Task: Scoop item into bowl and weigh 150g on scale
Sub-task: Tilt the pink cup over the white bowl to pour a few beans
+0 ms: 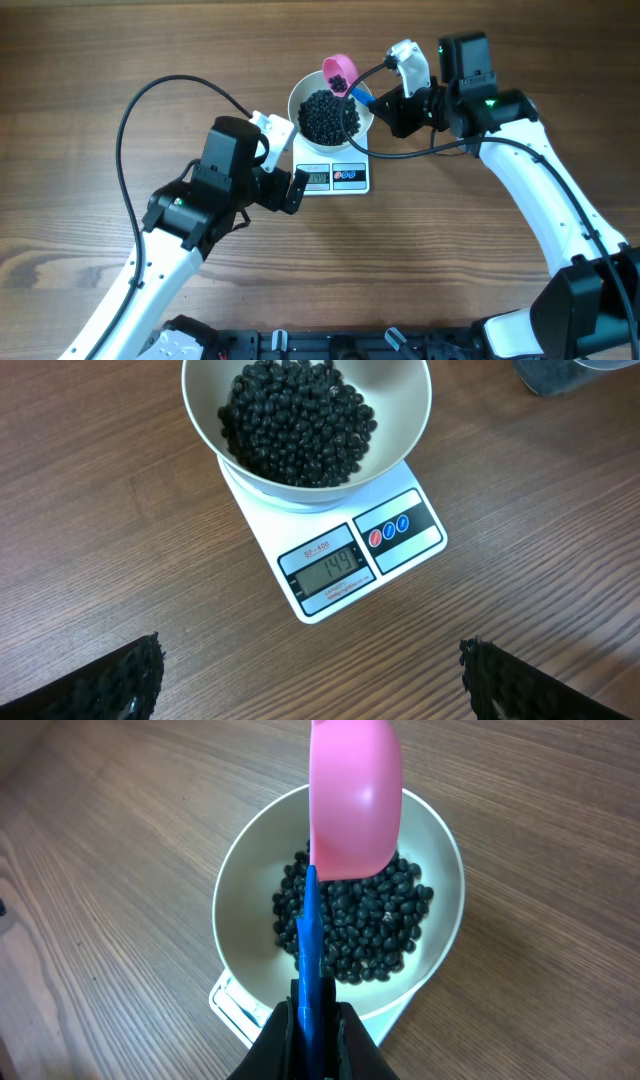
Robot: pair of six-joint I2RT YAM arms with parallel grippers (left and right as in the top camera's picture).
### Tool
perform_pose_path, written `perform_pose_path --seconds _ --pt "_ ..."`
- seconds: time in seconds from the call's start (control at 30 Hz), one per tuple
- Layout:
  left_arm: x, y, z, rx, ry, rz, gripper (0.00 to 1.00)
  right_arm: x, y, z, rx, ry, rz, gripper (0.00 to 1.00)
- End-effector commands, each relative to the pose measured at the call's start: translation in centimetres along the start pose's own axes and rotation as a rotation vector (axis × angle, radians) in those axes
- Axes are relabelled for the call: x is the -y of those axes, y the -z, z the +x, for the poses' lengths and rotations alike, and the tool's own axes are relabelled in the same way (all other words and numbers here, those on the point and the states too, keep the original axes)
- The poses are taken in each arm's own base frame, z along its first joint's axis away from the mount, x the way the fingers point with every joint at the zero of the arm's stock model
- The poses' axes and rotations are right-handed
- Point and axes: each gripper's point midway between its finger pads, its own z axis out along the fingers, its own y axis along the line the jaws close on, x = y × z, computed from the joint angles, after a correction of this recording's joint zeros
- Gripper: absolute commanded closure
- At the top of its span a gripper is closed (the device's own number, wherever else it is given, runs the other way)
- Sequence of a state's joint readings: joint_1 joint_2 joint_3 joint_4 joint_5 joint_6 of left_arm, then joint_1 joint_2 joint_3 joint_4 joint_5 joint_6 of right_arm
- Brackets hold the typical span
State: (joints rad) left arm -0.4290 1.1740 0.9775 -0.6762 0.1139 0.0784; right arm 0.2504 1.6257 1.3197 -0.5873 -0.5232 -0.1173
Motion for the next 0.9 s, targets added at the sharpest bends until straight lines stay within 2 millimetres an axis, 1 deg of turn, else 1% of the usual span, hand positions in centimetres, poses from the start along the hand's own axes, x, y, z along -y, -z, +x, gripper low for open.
perform_pose_path --seconds 0.0,0.07,0.13,0.27,0.37,0.4,0.47,0.5,0.57,0.6,0.63,0.7,0.73,0.83,0.87 --pt "-0.1 0.3 -0.7 0.016 -0.017 -0.003 0.00 -1.2 -0.3 -0.2 0.008 0.060 -0.080 0.96" --pt "-0.1 0.3 -0.7 0.016 -0.017 -0.003 0.00 -0.2 -0.3 0.0 -0.003 0.045 -0.024 0.96" --pt "-0.1 0.3 -0.7 0.016 -0.017 -0.003 0.00 0.9 -0.3 0.1 -0.011 -0.008 0.041 0.96" --pt "-0.1 0.3 -0.7 0.016 -0.017 -0.003 0.00 -0.2 -0.3 -0.1 -0.001 -0.004 -0.023 0.96" --pt "-0.1 0.3 -0.7 0.016 -0.017 -0.003 0.00 0.9 -0.3 0.1 -0.010 -0.013 0.038 0.96" --pt "-0.1 0.3 -0.7 0.016 -0.017 -0.003 0.00 0.6 -0.3 0.1 -0.008 -0.027 0.020 0.96" --pt "-0.1 0.3 -0.7 0.016 -0.017 -0.003 0.00 -0.5 -0.3 -0.1 -0.001 -0.002 -0.043 0.96" --pt "-0.1 0.3 -0.7 0.016 -0.017 -0.003 0.00 -0.6 -0.3 -0.1 0.000 0.012 -0.048 0.96" --pt "-0.1 0.3 -0.7 0.016 -0.017 -0.003 0.00 0.7 -0.3 0.1 -0.010 0.000 0.025 0.96" --pt "-0.1 0.3 -0.7 0.016 -0.017 -0.003 0.00 1.0 -0.3 0.2 -0.013 -0.018 0.046 0.96" --pt "-0.1 0.3 -0.7 0.016 -0.017 -0.003 0.00 0.9 -0.3 0.2 -0.012 -0.035 0.040 0.96" --pt "-0.1 0.3 -0.7 0.016 -0.017 -0.003 0.00 -0.7 -0.3 -0.1 0.000 0.007 -0.052 0.96" --pt "-0.1 0.3 -0.7 0.016 -0.017 -0.003 0.00 -1.0 -0.3 -0.1 0.003 0.031 -0.069 0.96" --pt "-0.1 0.3 -0.7 0.016 -0.017 -0.003 0.00 1.6 -0.3 0.2 -0.016 -0.009 0.082 0.96" --pt "-0.1 0.3 -0.7 0.016 -0.017 -0.003 0.00 1.7 -0.2 0.2 -0.016 -0.031 0.088 0.96"
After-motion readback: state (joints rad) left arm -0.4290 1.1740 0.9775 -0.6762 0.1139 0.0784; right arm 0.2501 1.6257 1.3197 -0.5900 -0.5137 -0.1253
